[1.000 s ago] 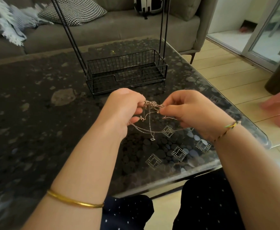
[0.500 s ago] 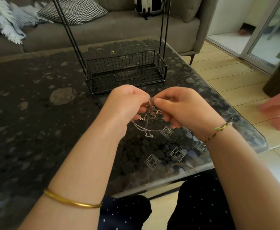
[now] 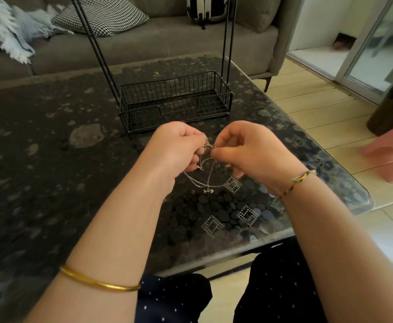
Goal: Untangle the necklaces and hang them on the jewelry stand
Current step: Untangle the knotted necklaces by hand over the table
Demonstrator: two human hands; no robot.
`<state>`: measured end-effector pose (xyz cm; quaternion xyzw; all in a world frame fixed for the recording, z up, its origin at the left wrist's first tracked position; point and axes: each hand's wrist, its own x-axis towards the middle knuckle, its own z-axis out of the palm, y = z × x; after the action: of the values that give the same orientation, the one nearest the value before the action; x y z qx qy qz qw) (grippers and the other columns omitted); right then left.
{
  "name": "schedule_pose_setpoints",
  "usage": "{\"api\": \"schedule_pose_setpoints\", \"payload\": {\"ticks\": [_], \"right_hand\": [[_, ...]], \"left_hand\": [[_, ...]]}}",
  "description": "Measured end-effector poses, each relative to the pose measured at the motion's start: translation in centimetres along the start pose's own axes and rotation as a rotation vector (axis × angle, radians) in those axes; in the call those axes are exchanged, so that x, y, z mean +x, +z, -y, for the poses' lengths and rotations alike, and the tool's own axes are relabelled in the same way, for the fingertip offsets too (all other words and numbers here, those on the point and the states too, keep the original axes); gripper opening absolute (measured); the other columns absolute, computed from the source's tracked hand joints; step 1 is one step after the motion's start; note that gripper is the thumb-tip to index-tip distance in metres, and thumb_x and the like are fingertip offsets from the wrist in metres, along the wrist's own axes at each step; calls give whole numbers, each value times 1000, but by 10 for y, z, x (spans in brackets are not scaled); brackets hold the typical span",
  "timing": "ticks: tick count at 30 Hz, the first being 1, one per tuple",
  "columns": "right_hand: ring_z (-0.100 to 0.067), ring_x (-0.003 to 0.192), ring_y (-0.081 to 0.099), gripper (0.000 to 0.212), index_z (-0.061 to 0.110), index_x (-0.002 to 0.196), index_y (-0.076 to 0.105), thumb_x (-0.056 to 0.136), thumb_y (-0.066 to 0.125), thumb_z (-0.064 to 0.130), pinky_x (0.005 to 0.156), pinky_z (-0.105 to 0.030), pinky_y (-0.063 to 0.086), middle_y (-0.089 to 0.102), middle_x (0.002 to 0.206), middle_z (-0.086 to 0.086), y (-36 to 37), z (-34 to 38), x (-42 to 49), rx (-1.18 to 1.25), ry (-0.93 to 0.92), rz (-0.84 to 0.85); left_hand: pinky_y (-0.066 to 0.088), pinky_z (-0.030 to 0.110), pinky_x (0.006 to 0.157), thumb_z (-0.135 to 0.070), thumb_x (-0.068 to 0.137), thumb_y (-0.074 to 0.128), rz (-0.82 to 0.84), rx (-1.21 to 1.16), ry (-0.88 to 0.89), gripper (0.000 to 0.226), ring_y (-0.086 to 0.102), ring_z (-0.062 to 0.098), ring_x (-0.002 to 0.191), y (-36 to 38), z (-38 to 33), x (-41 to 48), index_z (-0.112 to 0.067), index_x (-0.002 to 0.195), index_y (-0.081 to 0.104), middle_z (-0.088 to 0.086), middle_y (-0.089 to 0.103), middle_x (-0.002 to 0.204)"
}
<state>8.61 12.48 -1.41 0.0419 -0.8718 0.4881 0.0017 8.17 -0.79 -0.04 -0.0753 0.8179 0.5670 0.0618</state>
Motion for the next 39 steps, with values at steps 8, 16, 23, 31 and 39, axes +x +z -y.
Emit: {"api": "schedule_pose_setpoints", "payload": {"ticks": [8, 16, 23, 31, 39], "right_hand": [[-2, 42, 40, 11, 14, 78, 62, 75, 71, 9, 41, -11, 33, 50, 56, 4, -4, -5, 5, -36, 6, -83], [-2, 45, 41, 6, 16, 75, 66, 78, 70, 18, 45, -13, 33, 50, 55, 9, -7, -9, 5, -74, 44, -135], [1, 37, 40, 17, 5, 83, 67, 87, 62, 21, 42, -9, 32, 46, 56, 6, -8, -6, 4, -69, 58, -108], [-11, 52, 40, 32, -10, 91, 60, 92, 54, 21, 53, -23, 37, 49, 68, -8, -7, -1, 2, -45, 90, -103], [-2, 39, 38, 22, -1, 90, 61, 92, 54, 20, 39, -10, 33, 44, 56, 5, -8, -2, 3, -28, 103, -115]], "left_hand": [[55, 29, 70, -15, 93, 54, 3, 68, -53, 11, 51, 10, 61, -2, -1, 1, -16, 92, 65, -1, 56, 71], [54, 36, 79, -26, 94, 54, 71, 125, -68, 17, 49, 13, 63, -4, 0, 1, -18, 96, 68, 2, 54, 80], [45, 22, 62, -21, 91, 58, 50, 158, 15, 15, 49, 5, 74, -6, 2, -1, -25, 87, 72, -12, 60, 90], [38, 21, 61, -21, 86, 65, 70, 147, 36, 9, 47, 1, 67, -6, 1, -4, -26, 87, 73, -14, 63, 86], [42, 25, 62, -24, 87, 63, 7, 108, -18, 6, 49, 9, 69, -6, 0, 0, -25, 84, 68, -9, 54, 76]]}}
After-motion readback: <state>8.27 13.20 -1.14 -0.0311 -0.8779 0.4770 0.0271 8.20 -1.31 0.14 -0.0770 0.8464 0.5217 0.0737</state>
